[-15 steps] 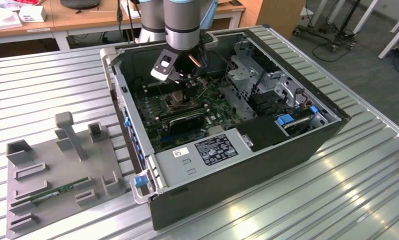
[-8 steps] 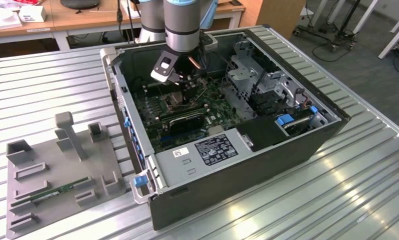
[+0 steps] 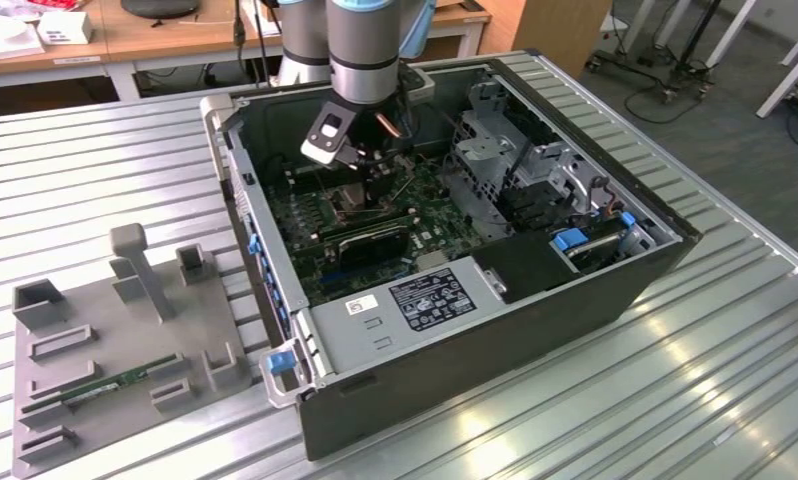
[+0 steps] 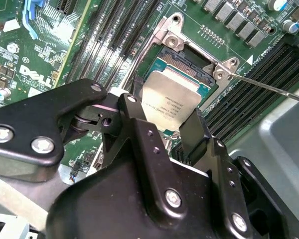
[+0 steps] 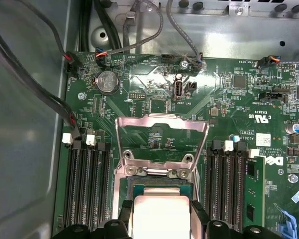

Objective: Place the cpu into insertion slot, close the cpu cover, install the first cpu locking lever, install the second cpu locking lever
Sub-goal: 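Place the cpu into insertion slot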

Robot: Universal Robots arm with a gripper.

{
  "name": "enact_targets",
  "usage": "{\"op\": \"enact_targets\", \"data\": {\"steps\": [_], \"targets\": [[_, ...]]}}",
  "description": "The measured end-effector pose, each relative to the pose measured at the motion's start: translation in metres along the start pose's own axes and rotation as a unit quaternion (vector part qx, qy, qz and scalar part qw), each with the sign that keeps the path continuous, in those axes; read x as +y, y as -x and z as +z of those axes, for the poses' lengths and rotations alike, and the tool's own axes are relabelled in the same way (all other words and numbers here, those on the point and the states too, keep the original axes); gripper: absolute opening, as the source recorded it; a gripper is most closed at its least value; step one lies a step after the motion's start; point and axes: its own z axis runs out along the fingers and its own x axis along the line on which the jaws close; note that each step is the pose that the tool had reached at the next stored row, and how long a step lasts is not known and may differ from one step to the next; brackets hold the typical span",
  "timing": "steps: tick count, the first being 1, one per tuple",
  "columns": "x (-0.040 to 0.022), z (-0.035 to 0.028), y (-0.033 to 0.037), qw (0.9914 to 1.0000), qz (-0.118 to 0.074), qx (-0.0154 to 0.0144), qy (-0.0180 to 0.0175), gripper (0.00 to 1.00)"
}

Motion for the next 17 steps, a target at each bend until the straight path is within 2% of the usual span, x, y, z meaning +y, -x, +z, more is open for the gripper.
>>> {"op": "enact_targets", "data": {"steps": [17], "targets": [[-0.0006,0.0077,-0.0025,1.0,0.001,-0.0001,-0.0005,0.54]]}}
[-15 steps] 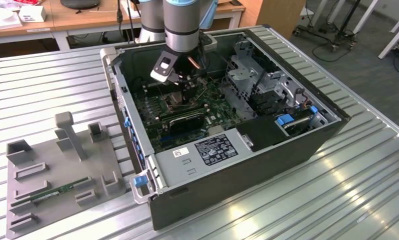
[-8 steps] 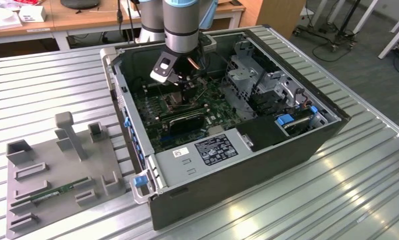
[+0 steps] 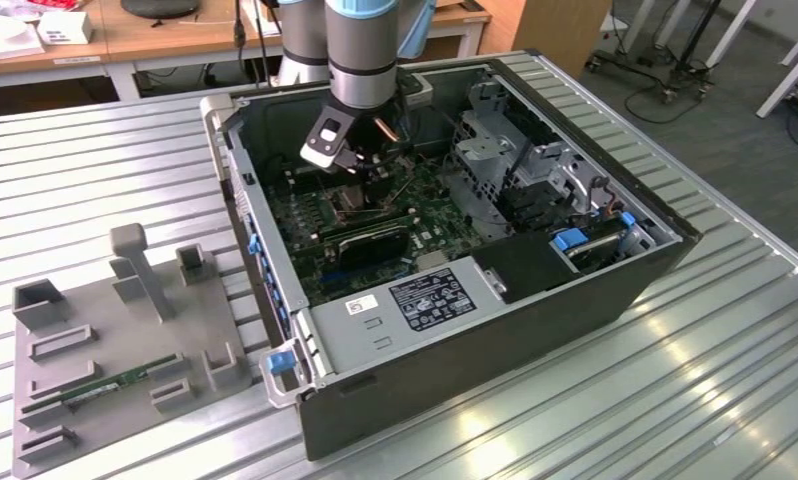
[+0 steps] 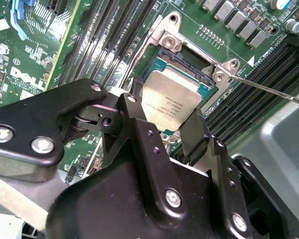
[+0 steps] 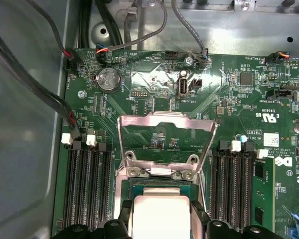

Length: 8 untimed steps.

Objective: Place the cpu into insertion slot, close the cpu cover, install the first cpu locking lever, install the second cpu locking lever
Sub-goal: 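Place the cpu into insertion slot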

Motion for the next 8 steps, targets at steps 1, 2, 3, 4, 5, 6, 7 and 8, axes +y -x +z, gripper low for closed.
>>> {"op": "enact_targets", "data": {"steps": [1,2,3,4,5,6,7,8], "targets": [[-0.0001,0.0003,0.0,1.0,0.0,0.0,0.0,0.54],[-0.0002,0.0007,-0.0001,1.0,0.0,0.0,0.0,0.54],[-0.0003,0.0009,-0.0001,1.0,0.001,-0.0001,0.0,0.54],[-0.0005,0.001,-0.0001,1.0,0.001,-0.0002,-0.0001,0.54],[-0.0008,0.001,-0.0001,1.0,0.001,-0.0002,-0.0001,0.54],[-0.0009,0.001,-0.0001,1.0,0.001,-0.0002,0.0,0.54],[-0.0011,0.0011,-0.0002,1.0,0.001,-0.0001,0.0,0.54],[-0.0012,0.0012,-0.0002,1.0,0.001,-0.0002,0.0,0.54]]}}
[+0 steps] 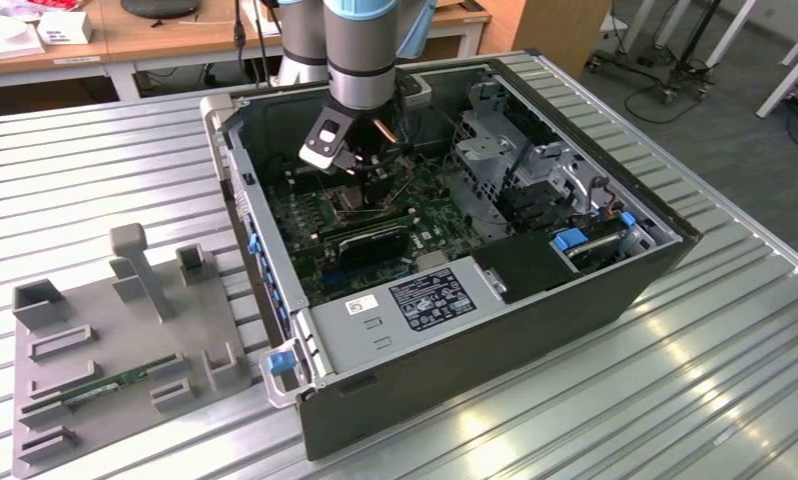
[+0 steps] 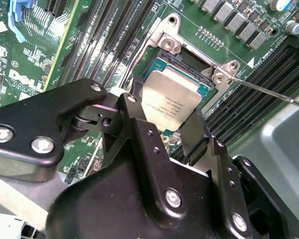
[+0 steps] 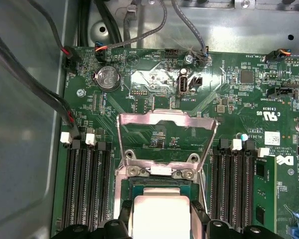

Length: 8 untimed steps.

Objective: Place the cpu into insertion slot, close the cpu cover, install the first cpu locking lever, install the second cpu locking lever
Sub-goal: 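Place the cpu into insertion slot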

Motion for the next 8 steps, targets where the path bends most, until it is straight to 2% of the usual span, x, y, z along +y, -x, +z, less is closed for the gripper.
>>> {"op": "enact_targets", "data": {"steps": [8], "targets": [[-0.0008,0.003,0.0,0.99999,0.005,-0.0003,0.0001,0.54]]}}
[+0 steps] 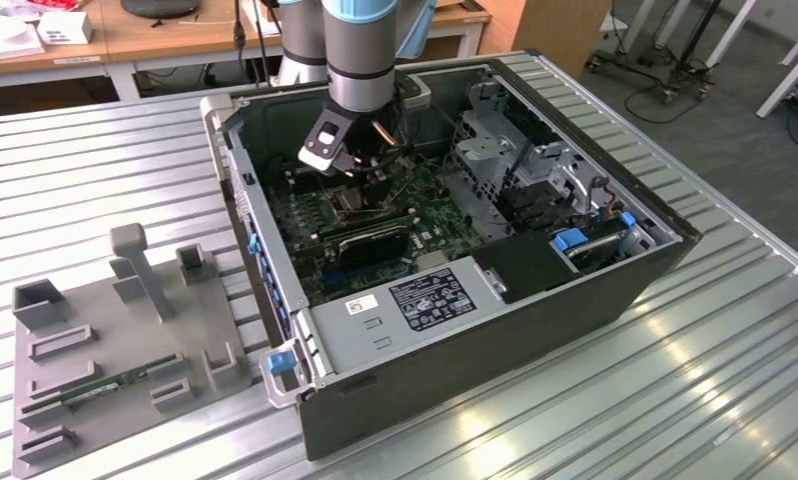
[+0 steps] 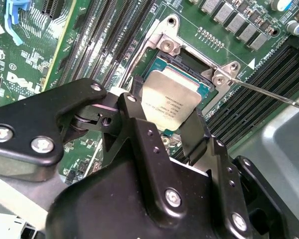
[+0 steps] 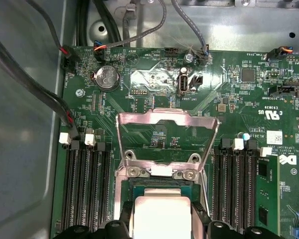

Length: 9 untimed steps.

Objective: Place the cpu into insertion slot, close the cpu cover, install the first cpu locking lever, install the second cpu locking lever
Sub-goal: 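Place the cpu into insertion slot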

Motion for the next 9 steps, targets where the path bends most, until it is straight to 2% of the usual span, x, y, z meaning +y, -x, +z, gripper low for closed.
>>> {"op": "enact_targets", "data": {"steps": [9], "targets": [[-0.0001,0.0011,0.0,0.99993,0.012,-0.0008,0.0002,0.54]]}}
